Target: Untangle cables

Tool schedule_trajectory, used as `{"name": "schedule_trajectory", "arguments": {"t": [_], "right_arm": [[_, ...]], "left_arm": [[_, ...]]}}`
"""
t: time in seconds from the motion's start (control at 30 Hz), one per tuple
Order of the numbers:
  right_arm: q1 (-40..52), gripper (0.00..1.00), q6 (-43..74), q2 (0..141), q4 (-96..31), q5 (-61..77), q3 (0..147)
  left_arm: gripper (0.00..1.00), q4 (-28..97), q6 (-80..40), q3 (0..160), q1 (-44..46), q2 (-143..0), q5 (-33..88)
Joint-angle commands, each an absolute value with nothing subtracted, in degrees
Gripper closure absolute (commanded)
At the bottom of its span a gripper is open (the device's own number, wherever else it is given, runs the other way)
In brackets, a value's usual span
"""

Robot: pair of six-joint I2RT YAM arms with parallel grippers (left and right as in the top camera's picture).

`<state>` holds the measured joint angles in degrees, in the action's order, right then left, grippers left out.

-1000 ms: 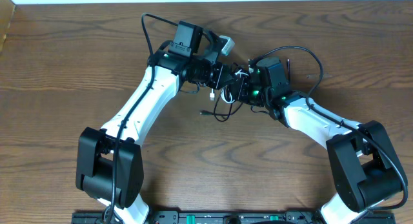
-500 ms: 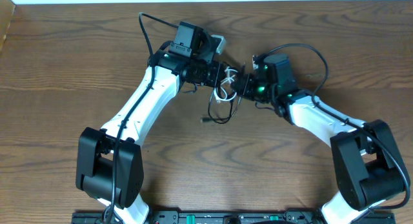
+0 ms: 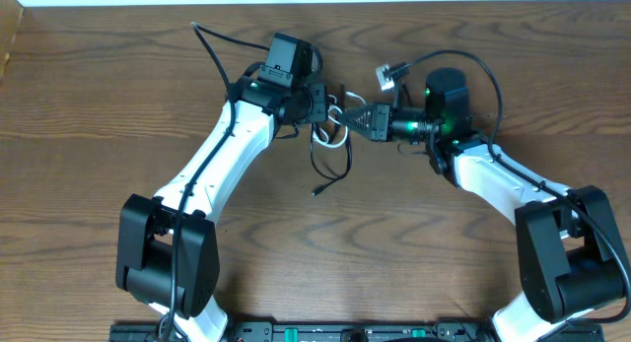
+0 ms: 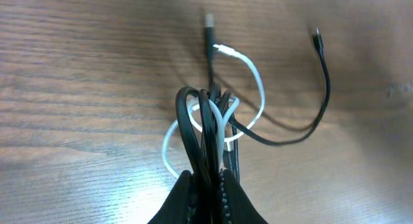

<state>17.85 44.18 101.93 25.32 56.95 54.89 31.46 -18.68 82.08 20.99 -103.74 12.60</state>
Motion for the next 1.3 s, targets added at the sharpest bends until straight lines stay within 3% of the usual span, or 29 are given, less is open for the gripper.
{"name": "schedule_trajectory", "arguments": {"t": [0.0,0.23,0.4,0.7,0.73,0.77,0.8,0.83,0.93,1.17,1.27], "right_arm": [[17.1,0.99,46.2,100.3,32.7,62.9,55.4],[15.9,0.99,49.9,100.3,35.4,61.5,55.4],[15.9,0.98,48.8,100.3,24.6,61.5,55.4],[18.7,0.98,38.7,100.3,5.0,54.0,55.4],[19.1,0.93,37.5,100.3,4.2,53.1,55.4],[19.4,0.82,36.1,100.3,3.7,52.1,55.4],[19.6,0.62,34.7,100.3,3.4,50.8,55.4],[19.8,0.51,33.3,100.3,3.1,49.3,55.4],[19.6,0.41,32.9,100.3,2.5,44.8,55.4],[14.8,0.42,32.9,100.3,2.1,44.3,55.4],[11.9,0.58,32.9,100.3,2.1,47.0,55.4]], "left_arm": [[0.92,31.0,-24.9,82.0,20.0,-103.7,9.4],[0.92,31.0,-26.2,82.0,18.0,-103.7,9.4],[0.92,29.3,-24.6,82.0,16.5,-103.7,11.1],[0.92,23.0,-17.1,82.0,16.2,-103.7,24.4],[0.92,22.8,-16.5,82.0,16.2,-103.7,25.3],[0.92,22.6,-15.5,82.0,16.2,-103.7,26.6],[0.92,22.6,-14.2,82.0,16.2,-103.7,28.1],[0.92,22.6,-12.6,82.0,16.2,-103.7,30.0],[0.92,23.4,-8.1,82.0,16.2,-103.7,36.1],[0.91,27.0,0.5,82.0,16.2,-103.7,41.6],[0.91,27.1,0.7,82.0,16.1,-103.7,41.6]]}}
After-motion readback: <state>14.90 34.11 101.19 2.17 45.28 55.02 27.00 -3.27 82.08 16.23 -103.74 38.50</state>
